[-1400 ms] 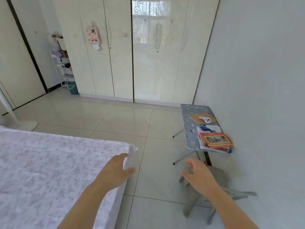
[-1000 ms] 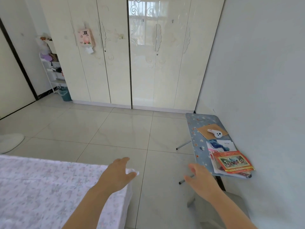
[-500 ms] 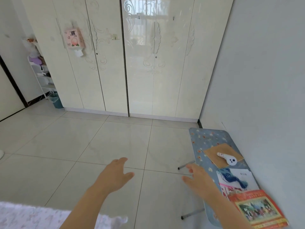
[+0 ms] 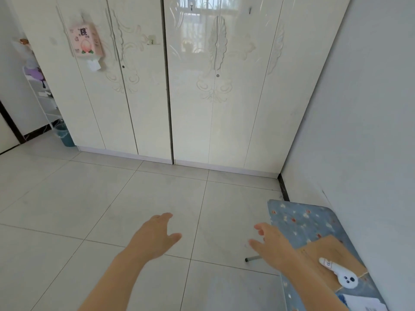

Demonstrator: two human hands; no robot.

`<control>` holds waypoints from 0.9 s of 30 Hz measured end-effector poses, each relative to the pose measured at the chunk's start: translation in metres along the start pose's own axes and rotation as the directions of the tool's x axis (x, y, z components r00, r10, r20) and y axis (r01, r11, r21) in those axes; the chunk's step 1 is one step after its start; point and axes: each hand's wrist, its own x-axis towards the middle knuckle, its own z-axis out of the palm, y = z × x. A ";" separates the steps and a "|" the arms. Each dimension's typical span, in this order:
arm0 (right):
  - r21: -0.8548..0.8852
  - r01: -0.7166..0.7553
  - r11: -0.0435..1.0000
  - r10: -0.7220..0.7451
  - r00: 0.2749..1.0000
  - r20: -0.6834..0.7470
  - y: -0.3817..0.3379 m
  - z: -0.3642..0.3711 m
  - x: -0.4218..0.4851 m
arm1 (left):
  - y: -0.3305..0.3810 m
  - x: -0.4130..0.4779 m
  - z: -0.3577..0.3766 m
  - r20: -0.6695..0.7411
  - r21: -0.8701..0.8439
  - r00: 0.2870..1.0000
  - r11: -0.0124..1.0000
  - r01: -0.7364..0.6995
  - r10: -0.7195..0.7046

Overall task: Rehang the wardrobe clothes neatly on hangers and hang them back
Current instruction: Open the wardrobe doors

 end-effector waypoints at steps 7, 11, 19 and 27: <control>-0.026 -0.041 0.999 0.041 0.999 -0.010 -0.048 -0.013 0.152 | -0.006 0.162 -0.054 0.034 0.031 0.999 0.999 -0.028 0.027; -0.024 -0.047 0.999 0.046 0.999 -0.025 -0.078 -0.023 0.228 | -0.008 0.243 -0.089 0.027 0.078 0.999 0.996 -0.044 0.042; -0.047 -0.045 0.998 0.045 0.999 0.003 -0.117 -0.032 0.370 | -0.010 0.384 -0.128 0.054 0.091 0.998 0.995 -0.027 0.022; -0.029 -0.018 0.999 0.019 0.999 0.031 -0.151 -0.061 0.542 | 0.011 0.542 -0.175 0.043 0.133 0.999 0.991 0.016 -0.022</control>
